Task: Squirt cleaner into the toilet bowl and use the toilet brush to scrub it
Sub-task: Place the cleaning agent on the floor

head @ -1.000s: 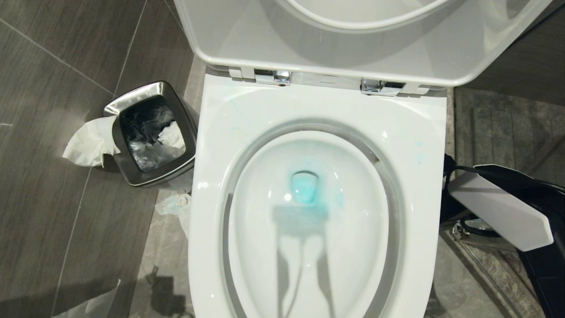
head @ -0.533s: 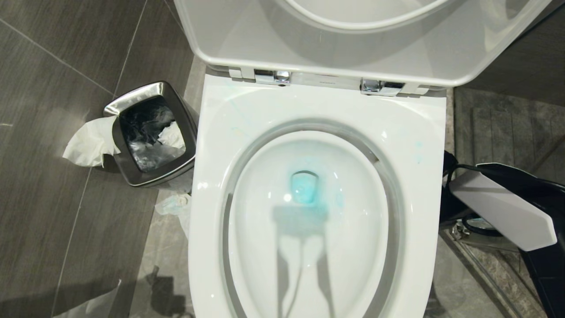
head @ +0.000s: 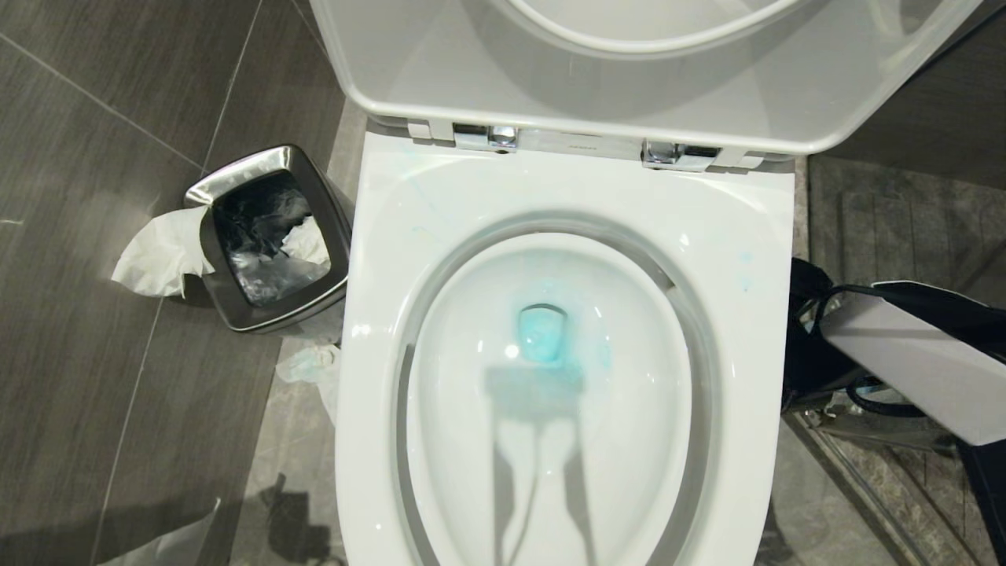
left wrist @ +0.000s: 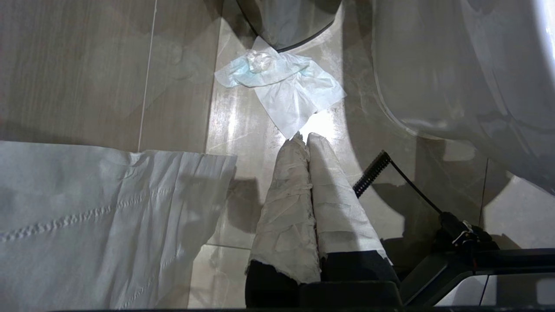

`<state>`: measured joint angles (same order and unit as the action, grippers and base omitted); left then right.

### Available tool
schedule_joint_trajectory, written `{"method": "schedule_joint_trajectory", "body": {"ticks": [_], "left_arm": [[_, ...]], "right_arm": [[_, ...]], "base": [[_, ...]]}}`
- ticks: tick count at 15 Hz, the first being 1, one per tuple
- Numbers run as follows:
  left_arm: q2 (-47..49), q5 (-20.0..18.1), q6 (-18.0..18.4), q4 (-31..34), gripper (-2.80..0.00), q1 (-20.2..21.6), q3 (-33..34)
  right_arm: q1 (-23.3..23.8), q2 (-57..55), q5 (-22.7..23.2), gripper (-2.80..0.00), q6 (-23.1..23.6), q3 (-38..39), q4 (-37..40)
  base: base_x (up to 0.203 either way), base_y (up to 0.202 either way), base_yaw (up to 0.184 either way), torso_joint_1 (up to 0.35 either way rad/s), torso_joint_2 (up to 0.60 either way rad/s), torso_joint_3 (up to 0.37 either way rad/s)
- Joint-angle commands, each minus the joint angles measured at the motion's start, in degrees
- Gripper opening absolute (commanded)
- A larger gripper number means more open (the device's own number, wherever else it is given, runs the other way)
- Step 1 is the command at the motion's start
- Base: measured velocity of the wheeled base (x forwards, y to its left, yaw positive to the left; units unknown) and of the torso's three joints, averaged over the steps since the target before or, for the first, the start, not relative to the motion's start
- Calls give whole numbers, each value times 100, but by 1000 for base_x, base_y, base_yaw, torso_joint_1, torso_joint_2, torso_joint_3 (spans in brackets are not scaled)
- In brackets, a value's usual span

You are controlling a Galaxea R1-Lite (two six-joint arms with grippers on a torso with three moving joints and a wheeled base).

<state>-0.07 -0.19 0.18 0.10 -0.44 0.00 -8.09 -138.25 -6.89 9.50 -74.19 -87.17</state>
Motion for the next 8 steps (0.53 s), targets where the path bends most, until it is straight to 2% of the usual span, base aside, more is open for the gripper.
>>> {"method": "schedule_joint_trajectory", "body": {"ticks": [1,5,6,8], "left_arm": [[7,1,-1,-1,-280,0,0],[7,1,-1,-1,-280,0,0],[7,1,-1,-1,-280,0,0],[7,1,-1,-1,-280,0,0]], "right_arm": [[-1,420,-6,0,9,404,-49],[-2,1306,10,0,-3,1349,-49],[-3,1497,15,-280,-1,1504,-49],[-7,1872,19,-280,10,1868,-49]], "base": [[0,0,0,0,0,0],[0,0,0,0,0,0],[0,0,0,0,0,0],[0,0,0,0,0,0]]}}
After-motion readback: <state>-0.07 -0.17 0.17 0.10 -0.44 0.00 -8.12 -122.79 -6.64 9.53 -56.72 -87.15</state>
